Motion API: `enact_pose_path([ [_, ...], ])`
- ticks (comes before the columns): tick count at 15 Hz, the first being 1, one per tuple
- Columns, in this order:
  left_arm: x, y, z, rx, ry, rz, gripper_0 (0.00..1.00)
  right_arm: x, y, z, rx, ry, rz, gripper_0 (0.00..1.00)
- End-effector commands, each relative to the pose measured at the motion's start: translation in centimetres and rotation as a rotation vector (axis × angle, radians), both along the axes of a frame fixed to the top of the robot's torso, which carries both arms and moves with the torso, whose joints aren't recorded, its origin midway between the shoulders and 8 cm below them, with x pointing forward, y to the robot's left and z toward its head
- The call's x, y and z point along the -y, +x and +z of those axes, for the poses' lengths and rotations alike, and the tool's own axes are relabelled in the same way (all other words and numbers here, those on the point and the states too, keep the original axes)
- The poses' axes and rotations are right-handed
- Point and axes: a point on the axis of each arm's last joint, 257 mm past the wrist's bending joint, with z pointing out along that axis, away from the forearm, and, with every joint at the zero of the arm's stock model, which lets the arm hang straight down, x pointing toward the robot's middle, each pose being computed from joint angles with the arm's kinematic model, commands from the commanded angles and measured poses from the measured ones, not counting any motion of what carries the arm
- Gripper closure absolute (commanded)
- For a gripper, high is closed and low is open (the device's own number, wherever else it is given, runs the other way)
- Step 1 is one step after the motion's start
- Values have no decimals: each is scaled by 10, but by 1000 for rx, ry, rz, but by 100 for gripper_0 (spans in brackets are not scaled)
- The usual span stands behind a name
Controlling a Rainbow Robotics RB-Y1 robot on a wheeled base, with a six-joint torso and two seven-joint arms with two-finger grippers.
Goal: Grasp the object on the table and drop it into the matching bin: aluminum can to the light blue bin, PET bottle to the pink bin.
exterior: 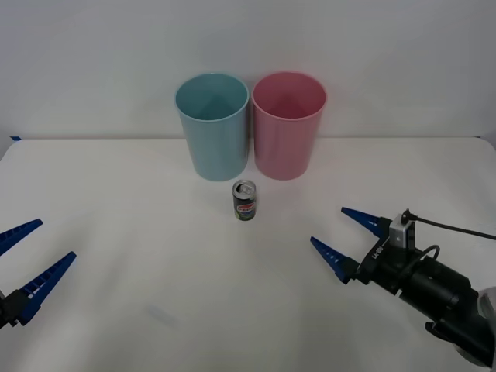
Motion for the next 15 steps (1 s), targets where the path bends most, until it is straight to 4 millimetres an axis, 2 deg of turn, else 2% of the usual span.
enact_pose_path([
  [1, 0, 0, 0, 0, 0, 0, 0, -20, 8, -3, 4, -9, -8, 0],
  [6, 0, 0, 0, 0, 0, 0, 0, -51, 23, -12, -8, -2, 28, 0],
  [15, 0, 0, 0, 0, 0, 0, 0, -104, 58, -14, 20, -44, 73, 0],
])
